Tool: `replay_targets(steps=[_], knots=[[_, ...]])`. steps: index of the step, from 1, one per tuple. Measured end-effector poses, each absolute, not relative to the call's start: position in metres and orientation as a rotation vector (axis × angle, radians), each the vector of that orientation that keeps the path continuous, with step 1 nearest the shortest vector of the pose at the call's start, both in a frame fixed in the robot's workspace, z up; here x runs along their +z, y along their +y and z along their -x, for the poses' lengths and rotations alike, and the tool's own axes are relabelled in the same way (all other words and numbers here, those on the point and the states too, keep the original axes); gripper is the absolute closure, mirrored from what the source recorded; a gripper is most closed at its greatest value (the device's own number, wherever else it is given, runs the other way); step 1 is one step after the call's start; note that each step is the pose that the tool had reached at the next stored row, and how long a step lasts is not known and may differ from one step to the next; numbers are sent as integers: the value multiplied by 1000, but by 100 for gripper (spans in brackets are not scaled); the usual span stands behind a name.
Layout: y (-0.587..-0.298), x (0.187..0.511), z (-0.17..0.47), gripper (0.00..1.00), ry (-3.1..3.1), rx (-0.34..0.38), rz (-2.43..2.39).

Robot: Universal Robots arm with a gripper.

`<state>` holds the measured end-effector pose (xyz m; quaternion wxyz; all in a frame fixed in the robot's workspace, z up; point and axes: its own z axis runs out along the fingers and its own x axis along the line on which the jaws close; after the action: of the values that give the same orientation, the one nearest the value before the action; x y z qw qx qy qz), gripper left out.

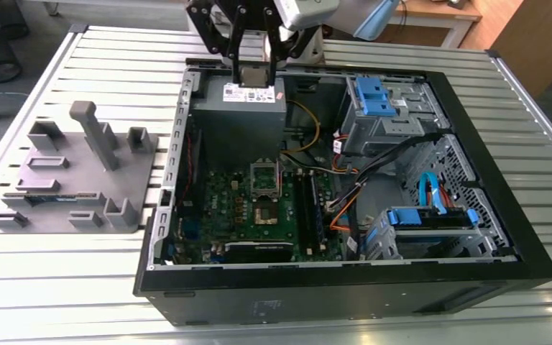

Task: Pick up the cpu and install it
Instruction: 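Pick up the cpu and move it towards the insertion slot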

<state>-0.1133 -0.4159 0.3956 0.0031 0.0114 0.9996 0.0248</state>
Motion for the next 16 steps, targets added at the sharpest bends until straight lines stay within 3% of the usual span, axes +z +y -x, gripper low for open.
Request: replay_targets(steps=[16], knots=[[-432,395,113,53,3134,78,-36]])
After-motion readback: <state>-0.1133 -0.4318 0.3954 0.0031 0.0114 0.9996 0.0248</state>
